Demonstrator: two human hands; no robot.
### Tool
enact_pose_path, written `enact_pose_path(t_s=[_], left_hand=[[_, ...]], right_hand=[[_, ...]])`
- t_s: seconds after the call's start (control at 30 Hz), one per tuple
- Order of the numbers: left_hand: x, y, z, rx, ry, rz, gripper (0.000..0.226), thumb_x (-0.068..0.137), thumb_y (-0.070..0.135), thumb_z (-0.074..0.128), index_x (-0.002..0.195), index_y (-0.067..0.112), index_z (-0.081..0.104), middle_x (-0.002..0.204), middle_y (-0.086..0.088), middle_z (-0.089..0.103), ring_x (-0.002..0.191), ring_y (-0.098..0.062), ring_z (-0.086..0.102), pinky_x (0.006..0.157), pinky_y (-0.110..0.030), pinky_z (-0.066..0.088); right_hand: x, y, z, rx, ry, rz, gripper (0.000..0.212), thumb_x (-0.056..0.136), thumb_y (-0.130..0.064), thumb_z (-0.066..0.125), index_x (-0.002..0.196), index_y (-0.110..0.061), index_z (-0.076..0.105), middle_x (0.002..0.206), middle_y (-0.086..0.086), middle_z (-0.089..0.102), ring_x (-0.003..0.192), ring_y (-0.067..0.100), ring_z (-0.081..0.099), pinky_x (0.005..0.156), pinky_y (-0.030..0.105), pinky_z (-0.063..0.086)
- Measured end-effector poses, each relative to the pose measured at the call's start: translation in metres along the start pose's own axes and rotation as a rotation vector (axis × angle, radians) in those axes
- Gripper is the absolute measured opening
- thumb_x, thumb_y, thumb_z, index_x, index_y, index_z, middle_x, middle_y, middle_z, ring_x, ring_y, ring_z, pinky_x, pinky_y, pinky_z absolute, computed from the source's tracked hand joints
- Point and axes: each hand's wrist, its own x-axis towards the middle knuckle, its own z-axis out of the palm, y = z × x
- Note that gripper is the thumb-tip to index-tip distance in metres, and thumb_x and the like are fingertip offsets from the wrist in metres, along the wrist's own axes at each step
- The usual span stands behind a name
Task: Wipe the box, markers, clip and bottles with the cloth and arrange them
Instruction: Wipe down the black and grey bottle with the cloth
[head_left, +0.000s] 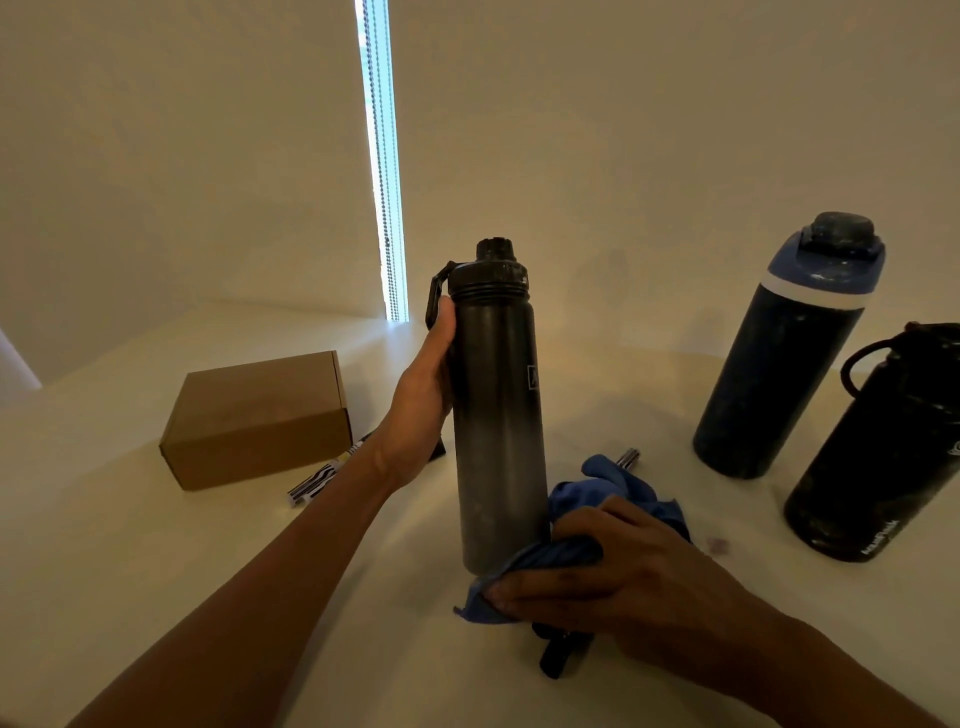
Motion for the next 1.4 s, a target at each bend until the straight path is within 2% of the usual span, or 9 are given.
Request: enact_pose_path(t_s=[0.2,0.37,0.5,0.67,0.9,1.0,1.2,1.3,1.4], left_hand=[[-0.001,0.003,0.004,0.016,-0.011,0.008,0.056,0.097,0.064,0.042,0.140,0.033,0.060,0.143,0.000,0.065,0.136,-0.020,0.059,0.121,-0.052,0.039],[-0.004,0.006,0.007,0.004,0.018,0.014,0.053,0.095,0.065,0.047,0.135,0.033,0.061,0.136,0.001,0.070,0.129,-0.019,0.064,0.118,-0.051,0.044],[-0.004,0.010,0.002,0.006,0.012,0.018,0.052,0.096,0.059,0.045,0.137,0.030,0.060,0.135,0.002,0.071,0.130,-0.019,0.064,0.119,-0.051,0.042],[-0.003,0.009,0.001,0.015,-0.003,0.022,0.066,0.098,0.061,0.049,0.152,0.023,0.049,0.144,-0.002,0.065,0.136,-0.022,0.059,0.121,-0.053,0.039],[0.001,0.004,-0.002,0.006,0.031,0.026,0.056,0.095,0.059,0.054,0.143,0.030,0.055,0.141,-0.002,0.067,0.136,-0.026,0.059,0.119,-0.058,0.039],[0.001,0.004,-0.001,-0.004,0.039,0.025,0.047,0.095,0.057,0.052,0.134,0.033,0.059,0.136,-0.001,0.069,0.132,-0.025,0.062,0.117,-0.057,0.042],[0.000,0.010,-0.004,0.042,0.013,0.042,0.079,0.085,0.067,0.064,0.150,0.025,0.050,0.144,-0.005,0.063,0.137,-0.028,0.058,0.118,-0.060,0.040],[0.001,0.012,-0.003,0.073,-0.011,0.057,0.078,0.084,0.066,0.061,0.149,0.026,0.050,0.143,-0.001,0.065,0.135,-0.022,0.059,0.118,-0.055,0.042],[0.000,0.011,-0.002,0.101,-0.024,0.069,0.071,0.092,0.063,0.055,0.152,0.026,0.047,0.145,0.001,0.063,0.135,-0.018,0.059,0.118,-0.053,0.043]], right_hand=[[0.021,0.008,-0.028,-0.260,0.218,0.020,0.104,0.051,-0.039,0.095,0.140,-0.037,0.042,0.137,-0.010,0.041,0.106,0.014,0.045,0.076,0.023,0.054],[0.043,0.028,0.007,0.069,0.587,-0.024,0.055,0.106,-0.028,0.048,0.155,-0.041,0.026,0.135,-0.012,0.048,0.118,0.003,0.053,0.080,0.032,0.056],[0.025,0.018,0.001,-0.200,0.467,-0.058,0.054,0.081,-0.033,0.071,0.130,-0.023,0.050,0.129,-0.003,0.047,0.108,0.010,0.049,0.081,0.022,0.057],[0.006,0.009,-0.009,-0.155,0.192,-0.010,0.110,0.062,-0.037,0.087,0.143,-0.070,0.020,0.143,-0.024,0.031,0.120,-0.001,0.040,0.093,0.030,0.058],[0.019,0.020,-0.026,-0.289,0.184,0.034,0.080,0.065,-0.039,0.073,0.141,-0.037,0.050,0.136,-0.007,0.060,0.114,0.017,0.046,0.080,0.032,0.056],[0.028,0.015,-0.025,-0.186,0.378,0.098,0.052,0.090,-0.022,0.054,0.139,-0.041,0.056,0.137,-0.011,0.059,0.130,0.006,0.046,0.108,0.024,0.039],[0.016,0.005,-0.018,-0.312,0.112,0.044,0.136,0.047,-0.049,0.093,0.159,-0.042,0.015,0.138,-0.009,0.045,0.109,0.019,0.046,0.074,0.037,0.061],[0.000,-0.002,-0.014,-0.369,0.127,-0.036,0.107,0.066,-0.046,0.076,0.156,-0.049,0.018,0.137,-0.017,0.055,0.121,0.013,0.052,0.087,0.035,0.061],[0.004,0.004,-0.022,-0.389,0.093,-0.028,0.126,0.054,-0.048,0.086,0.158,-0.045,0.016,0.139,-0.009,0.050,0.116,0.020,0.047,0.081,0.039,0.062]])
